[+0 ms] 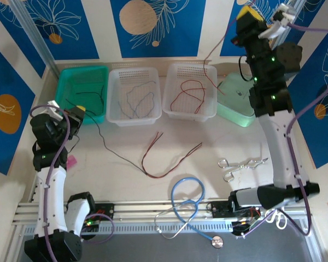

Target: Untangle the cables

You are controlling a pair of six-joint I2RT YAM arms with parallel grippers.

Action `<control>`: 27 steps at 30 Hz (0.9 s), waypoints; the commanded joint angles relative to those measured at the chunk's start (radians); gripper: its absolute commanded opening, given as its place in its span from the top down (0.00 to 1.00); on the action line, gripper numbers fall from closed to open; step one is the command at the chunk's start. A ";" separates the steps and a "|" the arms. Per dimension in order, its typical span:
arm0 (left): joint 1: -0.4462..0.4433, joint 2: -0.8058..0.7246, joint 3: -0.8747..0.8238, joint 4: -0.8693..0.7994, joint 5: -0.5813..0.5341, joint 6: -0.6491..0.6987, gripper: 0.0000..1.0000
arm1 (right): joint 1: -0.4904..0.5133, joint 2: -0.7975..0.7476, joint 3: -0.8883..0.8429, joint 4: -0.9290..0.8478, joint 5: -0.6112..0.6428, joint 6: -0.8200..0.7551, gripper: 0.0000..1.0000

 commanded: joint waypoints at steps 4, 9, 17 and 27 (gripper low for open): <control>0.011 -0.004 0.002 0.039 0.040 -0.001 1.00 | 0.011 0.172 0.200 0.011 -0.008 -0.106 1.00; 0.011 0.014 0.001 0.065 0.059 -0.020 1.00 | 0.028 0.235 0.108 -0.005 0.000 -0.144 1.00; 0.012 -0.020 -0.035 0.059 0.064 -0.036 1.00 | 0.141 0.309 -0.315 0.052 0.236 -0.257 1.00; 0.011 -0.013 -0.020 0.057 0.070 -0.046 1.00 | 0.129 0.616 -0.142 -0.471 0.142 -0.138 1.00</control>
